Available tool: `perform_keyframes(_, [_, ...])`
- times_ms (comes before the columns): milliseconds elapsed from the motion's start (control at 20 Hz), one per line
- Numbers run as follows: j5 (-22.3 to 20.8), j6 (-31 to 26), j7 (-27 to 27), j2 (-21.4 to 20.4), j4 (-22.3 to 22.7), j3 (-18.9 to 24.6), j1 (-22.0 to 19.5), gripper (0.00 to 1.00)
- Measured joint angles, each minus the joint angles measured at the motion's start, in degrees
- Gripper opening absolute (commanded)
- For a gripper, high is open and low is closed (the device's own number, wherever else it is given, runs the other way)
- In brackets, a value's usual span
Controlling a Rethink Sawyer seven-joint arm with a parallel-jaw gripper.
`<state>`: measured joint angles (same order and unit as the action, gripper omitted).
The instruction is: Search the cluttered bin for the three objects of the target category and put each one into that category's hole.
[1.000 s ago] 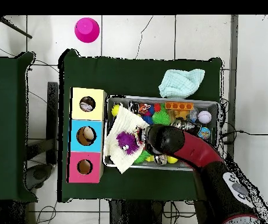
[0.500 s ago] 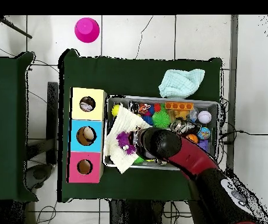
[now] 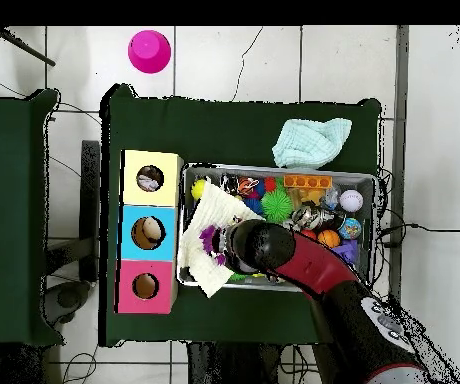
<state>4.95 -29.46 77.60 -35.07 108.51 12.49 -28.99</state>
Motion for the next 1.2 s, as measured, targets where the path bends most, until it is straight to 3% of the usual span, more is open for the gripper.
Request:
perform_keyframes(550, [-4.85,0.64,0.00,4.59,-2.49,-0.82,0.09,1.00])
perform_keyframes(1200, [-8.44,0.61,0.00,4.97,-5.01,-1.02,0.14,1.00])
